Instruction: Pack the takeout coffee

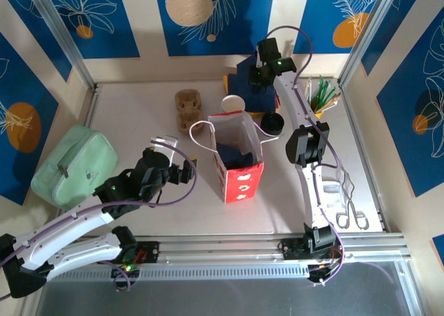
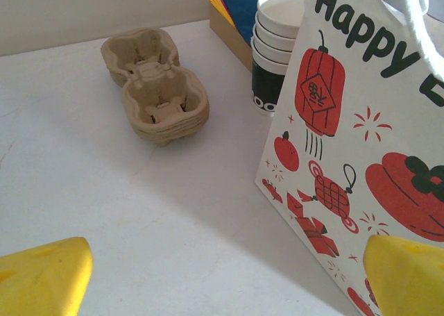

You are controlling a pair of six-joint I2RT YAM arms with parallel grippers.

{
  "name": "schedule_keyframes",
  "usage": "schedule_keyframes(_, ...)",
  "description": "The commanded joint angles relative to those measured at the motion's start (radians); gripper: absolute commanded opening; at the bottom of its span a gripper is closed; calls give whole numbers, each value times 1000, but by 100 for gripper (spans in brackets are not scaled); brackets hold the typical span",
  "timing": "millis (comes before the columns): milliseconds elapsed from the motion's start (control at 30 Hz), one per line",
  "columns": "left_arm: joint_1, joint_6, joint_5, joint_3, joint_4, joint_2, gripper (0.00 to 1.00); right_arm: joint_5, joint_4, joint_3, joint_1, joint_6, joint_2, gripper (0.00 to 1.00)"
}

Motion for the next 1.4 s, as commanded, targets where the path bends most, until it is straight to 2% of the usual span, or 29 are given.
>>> schedule_keyframes(0,11,-15,14,26,-2,-11,100,-53,-43,53,-2,19,-95,8)
schedule_keyframes(267,11,-9,31,33,32,-1,100,-121,-114,63,18,14,-232,9)
schedule_keyframes(500,11,-36,67,4,68,-11,100,-253,-181,54,19,77,-377,9)
schedule_keyframes(667,11,-43,81,-7,73,-18,99,-427,-199,24,-8,122,-469,9)
schedule_keyframes(800,11,-53,83,-10,57,-29,100,-608,-213,-27,-52,235,-531,9)
schedule_keyframes(933,11,-65,90,-27,63,-59,100,-766,-221,-95,-50,304,-586,6)
schedule_keyframes(1033,11,-73,94,-33,66,-75,100,-800,-210,-176,-18,335,-650,4)
schedule_keyframes(1367,11,-98,85,-37,55,-107,99,-714,-64,-572,93,414,-962,2)
